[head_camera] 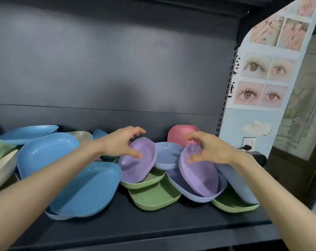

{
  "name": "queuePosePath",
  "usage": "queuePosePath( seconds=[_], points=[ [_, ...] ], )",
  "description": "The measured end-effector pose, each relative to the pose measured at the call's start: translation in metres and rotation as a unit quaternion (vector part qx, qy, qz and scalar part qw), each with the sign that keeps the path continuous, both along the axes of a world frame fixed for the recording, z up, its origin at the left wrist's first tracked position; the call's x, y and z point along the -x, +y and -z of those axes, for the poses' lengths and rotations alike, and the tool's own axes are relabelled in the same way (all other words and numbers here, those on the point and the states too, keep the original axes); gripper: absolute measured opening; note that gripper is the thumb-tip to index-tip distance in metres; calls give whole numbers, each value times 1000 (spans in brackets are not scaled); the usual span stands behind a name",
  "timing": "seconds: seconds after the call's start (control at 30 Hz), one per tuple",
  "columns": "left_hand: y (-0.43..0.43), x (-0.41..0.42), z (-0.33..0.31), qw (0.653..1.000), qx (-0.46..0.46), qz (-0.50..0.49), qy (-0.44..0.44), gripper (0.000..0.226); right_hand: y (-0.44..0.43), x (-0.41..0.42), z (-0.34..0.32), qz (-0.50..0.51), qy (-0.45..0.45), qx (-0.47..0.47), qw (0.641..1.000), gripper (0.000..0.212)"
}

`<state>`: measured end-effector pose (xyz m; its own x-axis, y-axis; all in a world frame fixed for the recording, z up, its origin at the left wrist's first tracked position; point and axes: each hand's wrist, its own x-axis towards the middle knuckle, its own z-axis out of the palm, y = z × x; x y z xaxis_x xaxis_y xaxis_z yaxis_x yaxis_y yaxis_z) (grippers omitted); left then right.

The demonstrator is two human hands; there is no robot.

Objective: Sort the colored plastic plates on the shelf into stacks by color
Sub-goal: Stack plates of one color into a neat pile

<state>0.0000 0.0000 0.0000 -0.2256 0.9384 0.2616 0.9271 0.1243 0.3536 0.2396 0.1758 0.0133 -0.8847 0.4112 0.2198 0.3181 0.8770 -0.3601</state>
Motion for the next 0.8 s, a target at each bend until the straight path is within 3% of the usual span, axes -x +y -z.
queuePosePath(
  seconds=[0.13, 0.37, 0.8],
  points=[
    [14, 10, -3, 998, 31, 19, -58, 76, 15, 6, -3, -8, -27, 54, 998, 58],
    [33, 24, -5, 989, 46, 73, -116, 50, 26, 15, -8, -59, -30, 101, 993, 44],
    [32, 26, -13, 987, 21, 58, -148, 20, 29, 24, -15, -100, -15, 136, 985, 12]
  ],
)
